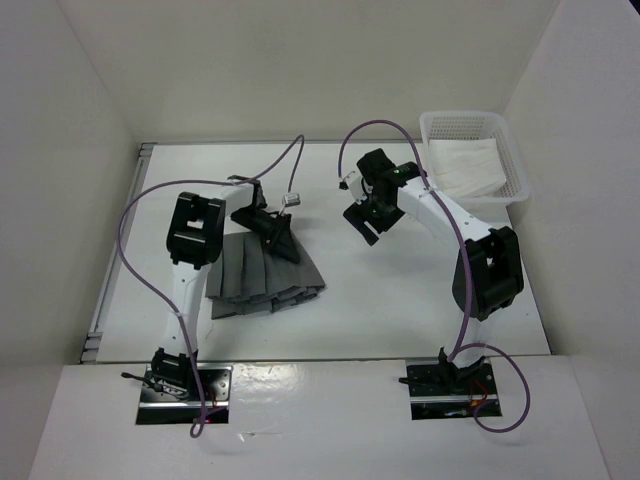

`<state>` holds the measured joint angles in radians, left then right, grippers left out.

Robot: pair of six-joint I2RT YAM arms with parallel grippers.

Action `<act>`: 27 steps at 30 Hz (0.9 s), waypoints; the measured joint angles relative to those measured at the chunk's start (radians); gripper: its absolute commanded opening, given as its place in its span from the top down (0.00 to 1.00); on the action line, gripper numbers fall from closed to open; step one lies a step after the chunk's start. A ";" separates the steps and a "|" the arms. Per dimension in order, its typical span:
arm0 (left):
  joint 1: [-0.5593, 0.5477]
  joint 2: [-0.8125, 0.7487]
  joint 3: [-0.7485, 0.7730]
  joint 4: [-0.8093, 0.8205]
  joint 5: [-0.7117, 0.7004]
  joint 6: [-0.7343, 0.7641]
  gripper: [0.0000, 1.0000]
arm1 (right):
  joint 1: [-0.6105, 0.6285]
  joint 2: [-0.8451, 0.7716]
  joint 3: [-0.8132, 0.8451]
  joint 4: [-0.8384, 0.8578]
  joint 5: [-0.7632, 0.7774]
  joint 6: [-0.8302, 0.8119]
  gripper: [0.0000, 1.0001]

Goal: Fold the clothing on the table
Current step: Fold the skirt

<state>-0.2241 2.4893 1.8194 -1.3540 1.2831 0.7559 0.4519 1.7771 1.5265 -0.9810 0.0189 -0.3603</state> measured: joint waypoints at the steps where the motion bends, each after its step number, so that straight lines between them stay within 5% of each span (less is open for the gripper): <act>1: -0.004 -0.020 0.000 0.010 -0.013 -0.003 0.48 | 0.000 0.000 0.000 0.000 -0.001 0.000 0.20; 6: -0.053 -0.170 0.003 0.084 -0.084 -0.051 0.48 | 0.000 0.000 0.004 0.000 -0.009 0.000 0.20; 11: -0.101 -0.322 0.102 0.119 -0.171 -0.146 0.32 | 0.000 -0.003 0.008 0.002 -0.020 0.000 0.19; 13: -0.071 -0.404 0.164 0.159 -0.204 -0.217 0.11 | 0.000 -0.010 0.008 0.006 -0.021 0.002 0.18; 18: 0.157 -0.674 0.206 0.312 -0.352 -0.410 0.00 | 0.000 -0.088 -0.034 0.058 0.024 0.033 0.08; 23: 0.379 -1.003 -0.096 0.511 -0.567 -0.564 0.00 | -0.027 -0.225 -0.146 0.141 0.109 0.082 0.02; 27: 0.480 -1.200 -0.380 0.585 -0.738 -0.629 0.00 | -0.207 -0.360 -0.255 0.236 0.105 0.151 0.02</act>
<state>0.2558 1.2892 1.4391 -0.7689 0.5453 0.1265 0.2451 1.4170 1.2713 -0.7452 0.1234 -0.2092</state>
